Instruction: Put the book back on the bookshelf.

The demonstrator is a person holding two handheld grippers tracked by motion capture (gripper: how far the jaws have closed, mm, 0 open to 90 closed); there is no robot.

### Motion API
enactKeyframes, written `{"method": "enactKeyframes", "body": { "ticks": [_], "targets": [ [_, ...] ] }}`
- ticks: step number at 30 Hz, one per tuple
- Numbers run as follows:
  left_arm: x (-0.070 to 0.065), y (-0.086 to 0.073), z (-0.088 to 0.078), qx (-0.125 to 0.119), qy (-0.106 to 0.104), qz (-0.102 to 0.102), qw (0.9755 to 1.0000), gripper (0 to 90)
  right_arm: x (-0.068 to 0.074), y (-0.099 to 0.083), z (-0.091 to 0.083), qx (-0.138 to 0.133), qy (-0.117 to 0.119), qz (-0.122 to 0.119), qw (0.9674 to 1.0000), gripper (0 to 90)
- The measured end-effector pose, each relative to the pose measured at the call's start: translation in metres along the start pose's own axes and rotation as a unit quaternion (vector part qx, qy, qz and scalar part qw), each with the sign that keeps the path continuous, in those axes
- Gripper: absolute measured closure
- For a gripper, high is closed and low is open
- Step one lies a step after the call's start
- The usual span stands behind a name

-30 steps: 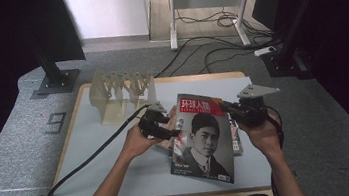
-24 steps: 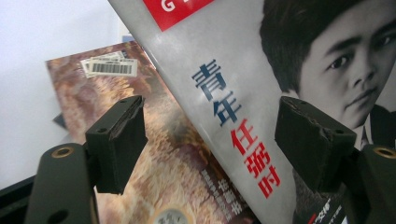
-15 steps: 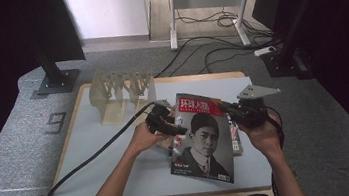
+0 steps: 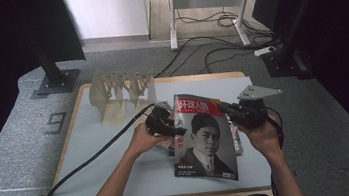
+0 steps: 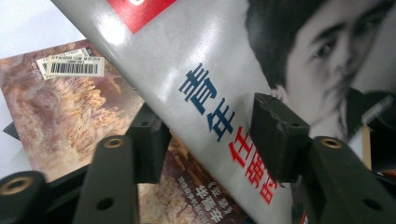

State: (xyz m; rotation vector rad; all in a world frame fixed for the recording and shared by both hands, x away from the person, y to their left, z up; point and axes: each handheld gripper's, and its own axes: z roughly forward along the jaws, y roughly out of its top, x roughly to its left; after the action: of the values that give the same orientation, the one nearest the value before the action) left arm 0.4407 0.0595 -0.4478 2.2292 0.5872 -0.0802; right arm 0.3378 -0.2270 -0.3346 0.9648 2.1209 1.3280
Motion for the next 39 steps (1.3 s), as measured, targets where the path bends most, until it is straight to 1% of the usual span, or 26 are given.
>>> {"method": "enactKeyframes", "body": {
  "ticks": [3,5,7,11,13,17,20,24,28,32,35,39],
  "targets": [
    [-0.003,0.004,-0.009,-0.025,0.005,0.003,0.9997,54.3,0.0,0.0,0.0,0.0,0.001,0.002,1.0,86.1],
    [-0.004,0.007,-0.017,-0.047,0.0,-0.003,0.9989,55.9,0.0,0.0,-0.001,-0.001,0.002,0.003,1.0,86.1],
    [-0.005,0.011,-0.027,-0.064,0.002,-0.006,0.9979,58.4,0.0,0.0,-0.001,-0.003,0.002,0.004,1.0,86.1],
    [-0.008,0.017,-0.041,-0.079,-0.002,-0.008,0.9969,62.9,-0.001,0.001,-0.002,-0.008,0.007,0.007,0.9999,86.1],
    [-0.011,0.018,-0.046,-0.079,-0.004,-0.005,0.9968,65.0,0.0,0.002,-0.001,-0.008,0.007,0.005,0.9999,86.0],
    [-0.018,0.019,-0.058,-0.072,0.019,0.006,0.9972,72.2,0.002,0.004,-0.002,-0.009,0.009,0.002,0.9999,86.0],
    [-0.021,0.02,-0.068,-0.069,0.012,0.007,0.9975,76.3,0.002,0.005,-0.003,-0.011,0.009,0.0,0.9999,85.9],
    [-0.029,0.023,-0.075,-0.058,0.024,0.018,0.9979,78.2,0.001,0.005,-0.003,-0.011,0.009,0.0,0.9999,85.8],
    [-0.037,0.025,-0.083,-0.06,0.033,0.032,0.9971,80.3,0.0,0.003,-0.004,-0.01,0.009,0.001,0.9999,85.7],
    [-0.044,0.024,-0.095,-0.064,0.042,0.05,0.9958,81.9,-0.002,0.001,-0.006,-0.011,0.019,0.007,0.9997,85.4],
    [-0.049,0.02,-0.104,-0.064,0.04,0.065,0.995,82.5,-0.003,-0.002,-0.006,-0.013,0.027,0.013,0.9995,85.4],
    [-0.054,0.012,-0.114,-0.066,0.028,0.073,0.9947,83.0,-0.003,-0.003,-0.007,-0.02,0.045,0.018,0.9986,85.0]
  ]
}}
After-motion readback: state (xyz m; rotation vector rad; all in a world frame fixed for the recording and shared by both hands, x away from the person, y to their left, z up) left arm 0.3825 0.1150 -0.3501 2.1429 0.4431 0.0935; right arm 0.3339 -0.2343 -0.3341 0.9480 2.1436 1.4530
